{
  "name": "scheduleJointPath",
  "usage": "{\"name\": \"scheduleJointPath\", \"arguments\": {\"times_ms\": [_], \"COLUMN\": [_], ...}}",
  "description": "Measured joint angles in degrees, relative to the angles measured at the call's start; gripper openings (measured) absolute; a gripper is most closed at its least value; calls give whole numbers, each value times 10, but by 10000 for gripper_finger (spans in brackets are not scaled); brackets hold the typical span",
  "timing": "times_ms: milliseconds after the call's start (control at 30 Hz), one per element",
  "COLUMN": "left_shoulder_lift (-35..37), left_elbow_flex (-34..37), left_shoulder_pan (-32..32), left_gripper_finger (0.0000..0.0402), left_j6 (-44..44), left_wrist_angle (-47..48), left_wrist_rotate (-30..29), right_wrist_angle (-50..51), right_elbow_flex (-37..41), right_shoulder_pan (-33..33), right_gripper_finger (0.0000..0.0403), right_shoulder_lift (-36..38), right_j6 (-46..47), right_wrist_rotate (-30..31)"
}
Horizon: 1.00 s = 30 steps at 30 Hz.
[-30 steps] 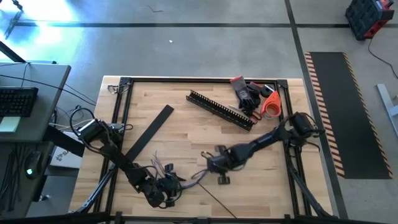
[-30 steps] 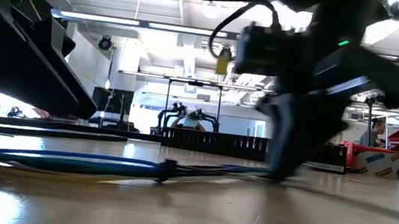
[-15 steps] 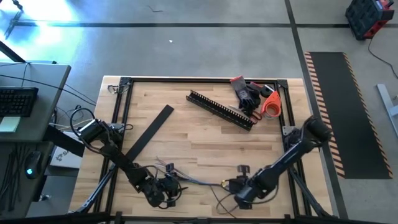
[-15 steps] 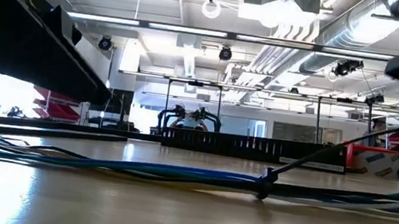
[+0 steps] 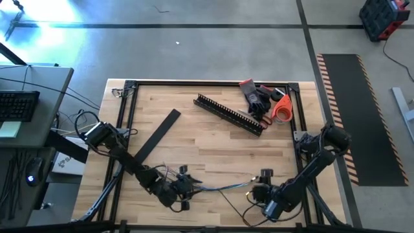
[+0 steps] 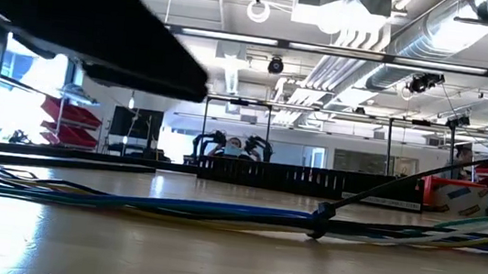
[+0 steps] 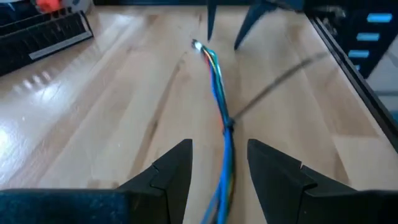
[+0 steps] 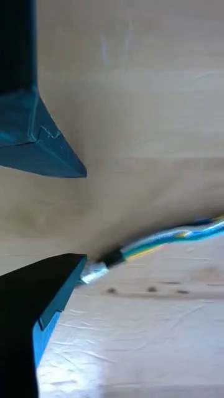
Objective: Ziptie cables
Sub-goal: Wrap the black zip tie on the cables, then put the zip-tied cable wires into the black cable duct
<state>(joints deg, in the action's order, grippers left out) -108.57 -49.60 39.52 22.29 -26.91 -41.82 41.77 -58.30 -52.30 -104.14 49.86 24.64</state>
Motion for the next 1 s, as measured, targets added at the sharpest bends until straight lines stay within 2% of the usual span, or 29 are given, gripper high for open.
{"name": "scheduleJointPath", "arguments": {"times_ms": [67, 200, 400, 567, 667, 800, 1000], "left_shoulder_lift": [0, 0, 0, 1, -6, -29, -69], "left_elbow_flex": [-5, -38, -127, -185, -205, -216, -234], "left_shoulder_pan": [-29, -121, -298, -435, -502, -560, -583], "left_gripper_finger": [138, 138, 138, 141, 150, 161, 161], "left_j6": [-15, -119, -270, -390, -417, -425, -463], "left_wrist_angle": [1, 21, 135, 198, 223, 234, 254], "left_wrist_rotate": [33, 143, 263, 387, 463, 496, 523], "right_wrist_angle": [-31, -70, -139, -171, -183, -199, -207], "right_elbow_flex": [16, 38, 75, 85, 85, 85, 85], "right_shoulder_pan": [7, 29, 56, 58, 57, 52, 51], "right_gripper_finger": [192, 187, 183, 183, 183, 183, 183], "right_shoulder_lift": [3, 14, 31, 30, 29, 29, 28], "right_j6": [-26, -69, -122, -109, -96, -87, -78], "right_wrist_rotate": [9, 14, -26, -26, -26, -26, -29]}}
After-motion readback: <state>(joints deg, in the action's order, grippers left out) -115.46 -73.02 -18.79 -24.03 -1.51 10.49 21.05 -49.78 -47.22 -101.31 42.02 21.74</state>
